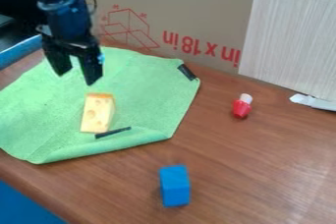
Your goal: Took the yellow figure from cloth to table
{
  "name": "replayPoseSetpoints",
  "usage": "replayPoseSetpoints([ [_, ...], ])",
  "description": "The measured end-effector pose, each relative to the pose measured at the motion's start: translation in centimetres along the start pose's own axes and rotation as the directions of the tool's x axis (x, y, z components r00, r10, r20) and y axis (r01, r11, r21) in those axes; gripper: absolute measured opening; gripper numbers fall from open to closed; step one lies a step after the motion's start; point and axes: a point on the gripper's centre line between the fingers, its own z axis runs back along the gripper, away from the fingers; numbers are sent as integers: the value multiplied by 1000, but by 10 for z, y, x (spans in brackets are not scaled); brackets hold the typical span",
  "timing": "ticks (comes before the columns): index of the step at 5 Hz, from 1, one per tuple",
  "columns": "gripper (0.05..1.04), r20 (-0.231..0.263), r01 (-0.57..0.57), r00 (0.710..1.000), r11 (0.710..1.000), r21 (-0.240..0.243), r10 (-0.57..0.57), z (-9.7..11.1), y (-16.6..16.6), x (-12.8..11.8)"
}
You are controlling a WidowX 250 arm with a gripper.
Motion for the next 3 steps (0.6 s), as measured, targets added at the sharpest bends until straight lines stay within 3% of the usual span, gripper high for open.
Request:
replayPoseSetpoints([
  [1, 1001, -27, -61, 998, 998, -15, 61, -12, -16, 2],
  [3, 1001, -40, -89, 995, 996, 5, 89, -24, -29, 3],
])
